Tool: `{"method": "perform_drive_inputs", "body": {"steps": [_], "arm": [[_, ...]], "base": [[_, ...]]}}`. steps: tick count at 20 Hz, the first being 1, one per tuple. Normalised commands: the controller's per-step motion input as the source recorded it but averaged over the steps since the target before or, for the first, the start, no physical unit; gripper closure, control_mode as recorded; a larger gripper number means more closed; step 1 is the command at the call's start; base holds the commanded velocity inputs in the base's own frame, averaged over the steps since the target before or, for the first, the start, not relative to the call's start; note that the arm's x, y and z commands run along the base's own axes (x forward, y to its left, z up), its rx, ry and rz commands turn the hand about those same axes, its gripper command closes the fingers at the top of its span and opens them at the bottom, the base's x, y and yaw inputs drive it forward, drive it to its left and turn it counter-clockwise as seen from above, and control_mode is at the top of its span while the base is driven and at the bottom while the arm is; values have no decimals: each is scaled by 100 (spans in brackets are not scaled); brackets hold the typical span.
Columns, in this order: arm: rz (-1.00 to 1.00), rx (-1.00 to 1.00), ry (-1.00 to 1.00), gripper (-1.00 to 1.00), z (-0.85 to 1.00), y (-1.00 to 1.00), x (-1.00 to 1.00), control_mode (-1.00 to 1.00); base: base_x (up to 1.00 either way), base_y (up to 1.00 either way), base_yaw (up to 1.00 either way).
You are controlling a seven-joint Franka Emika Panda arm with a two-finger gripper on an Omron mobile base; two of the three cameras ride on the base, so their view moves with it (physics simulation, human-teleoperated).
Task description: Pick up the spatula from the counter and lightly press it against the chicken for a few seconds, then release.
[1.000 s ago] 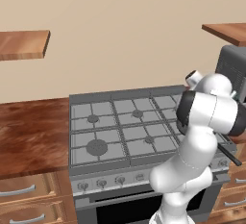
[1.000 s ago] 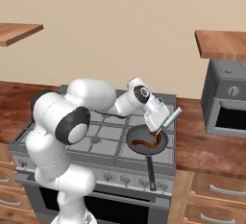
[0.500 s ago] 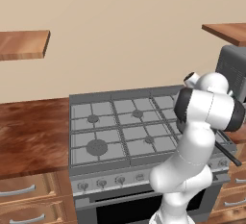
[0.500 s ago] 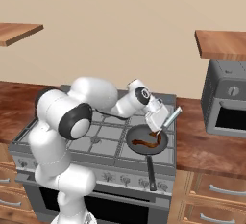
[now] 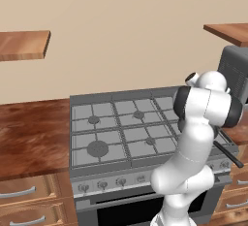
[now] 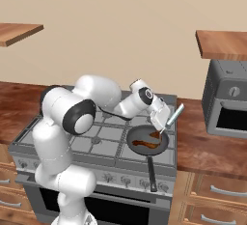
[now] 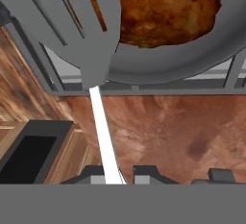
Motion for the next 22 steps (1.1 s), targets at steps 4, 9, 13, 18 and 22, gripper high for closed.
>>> {"method": "perform_drive_inputs", "body": {"steps": [4,9,13,18,22], "arm": [[5,0,0,100,-23,0,9,-100],[5,0,0,100,-20,0,1,-100],[4,0,0,100,-15,0,0,-100],[4,0,-1,100,-8,0,0,-100],[3,0,-3,100,-2,0,0,-100]], "base": [[0,0,0],[0,0,0],[0,0,0],[0,0,0],[0,0,0]]}}
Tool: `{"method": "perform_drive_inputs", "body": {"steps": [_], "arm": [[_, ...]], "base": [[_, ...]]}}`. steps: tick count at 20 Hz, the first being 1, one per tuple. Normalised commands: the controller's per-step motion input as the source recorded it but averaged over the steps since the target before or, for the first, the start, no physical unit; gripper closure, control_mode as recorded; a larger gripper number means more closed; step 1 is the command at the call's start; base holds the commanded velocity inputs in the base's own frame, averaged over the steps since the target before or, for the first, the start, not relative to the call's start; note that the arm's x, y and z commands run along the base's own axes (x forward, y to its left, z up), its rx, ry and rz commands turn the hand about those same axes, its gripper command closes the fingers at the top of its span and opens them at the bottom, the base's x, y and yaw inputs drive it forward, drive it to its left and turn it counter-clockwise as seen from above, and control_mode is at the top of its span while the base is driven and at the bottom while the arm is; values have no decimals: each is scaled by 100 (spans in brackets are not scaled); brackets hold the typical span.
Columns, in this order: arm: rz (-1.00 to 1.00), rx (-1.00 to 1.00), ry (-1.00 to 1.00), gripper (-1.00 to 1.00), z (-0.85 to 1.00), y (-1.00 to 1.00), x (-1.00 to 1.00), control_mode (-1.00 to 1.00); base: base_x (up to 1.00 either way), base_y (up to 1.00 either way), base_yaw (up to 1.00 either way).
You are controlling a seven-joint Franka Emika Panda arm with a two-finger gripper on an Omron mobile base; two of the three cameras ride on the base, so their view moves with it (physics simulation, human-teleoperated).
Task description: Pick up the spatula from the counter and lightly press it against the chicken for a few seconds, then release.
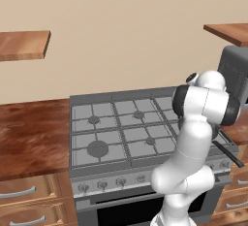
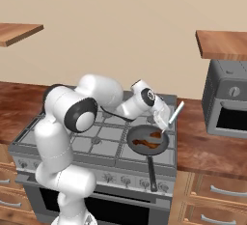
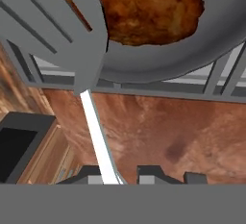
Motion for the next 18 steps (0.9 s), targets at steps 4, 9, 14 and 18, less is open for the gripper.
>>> {"method": "perform_drive_inputs", "body": {"steps": [4,9,14,18], "arm": [[5,3,-5,100,16,-17,-24,-100],[11,10,-13,100,59,-12,-73,-100],[13,13,-7,100,74,1,-75,-100],[18,17,-3,100,43,21,-63,-100]], "base": [[0,0,0],[0,0,0],[0,0,0],[0,0,0]]}}
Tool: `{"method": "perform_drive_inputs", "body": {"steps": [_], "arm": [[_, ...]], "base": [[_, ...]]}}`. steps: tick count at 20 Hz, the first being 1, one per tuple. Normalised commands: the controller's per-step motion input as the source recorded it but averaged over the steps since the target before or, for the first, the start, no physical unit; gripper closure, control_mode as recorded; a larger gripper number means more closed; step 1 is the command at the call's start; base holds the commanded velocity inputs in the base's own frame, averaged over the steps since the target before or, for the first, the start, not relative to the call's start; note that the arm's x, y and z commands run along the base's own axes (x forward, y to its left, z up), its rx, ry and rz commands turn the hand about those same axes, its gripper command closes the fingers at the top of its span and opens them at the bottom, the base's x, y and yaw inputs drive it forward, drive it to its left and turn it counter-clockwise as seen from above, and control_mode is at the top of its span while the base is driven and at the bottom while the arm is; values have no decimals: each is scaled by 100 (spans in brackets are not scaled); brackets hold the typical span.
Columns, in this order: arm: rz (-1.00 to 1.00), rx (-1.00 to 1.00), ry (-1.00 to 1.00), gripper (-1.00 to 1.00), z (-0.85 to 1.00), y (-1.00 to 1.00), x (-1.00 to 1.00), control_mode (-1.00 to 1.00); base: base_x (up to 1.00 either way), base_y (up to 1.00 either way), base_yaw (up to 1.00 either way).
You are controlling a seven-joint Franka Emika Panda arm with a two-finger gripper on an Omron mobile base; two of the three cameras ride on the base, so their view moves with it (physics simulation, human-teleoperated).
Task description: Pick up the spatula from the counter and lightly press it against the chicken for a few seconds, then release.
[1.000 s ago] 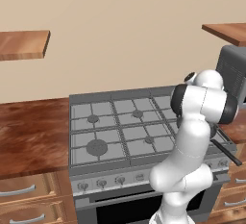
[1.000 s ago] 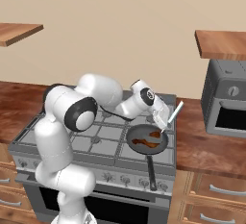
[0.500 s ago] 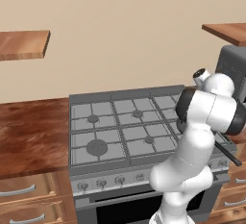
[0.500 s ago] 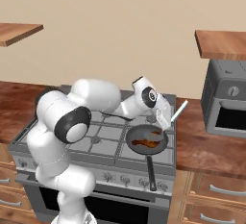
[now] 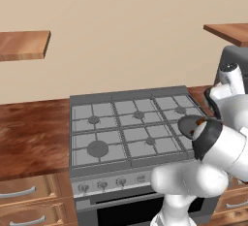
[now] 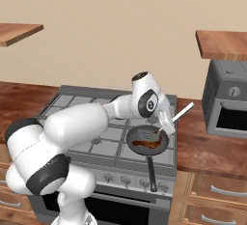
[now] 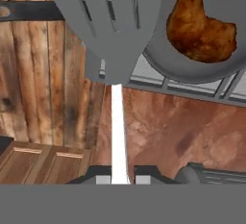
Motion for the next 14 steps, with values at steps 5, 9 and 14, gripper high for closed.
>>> {"method": "perform_drive_inputs", "body": {"steps": [5,9,14], "arm": [[21,11,-12,100,39,52,-55,-100],[25,9,-5,100,59,63,-22,-100],[5,11,-17,100,45,67,-27,-100]], "base": [[0,0,0],[0,0,0],[0,0,0]]}}
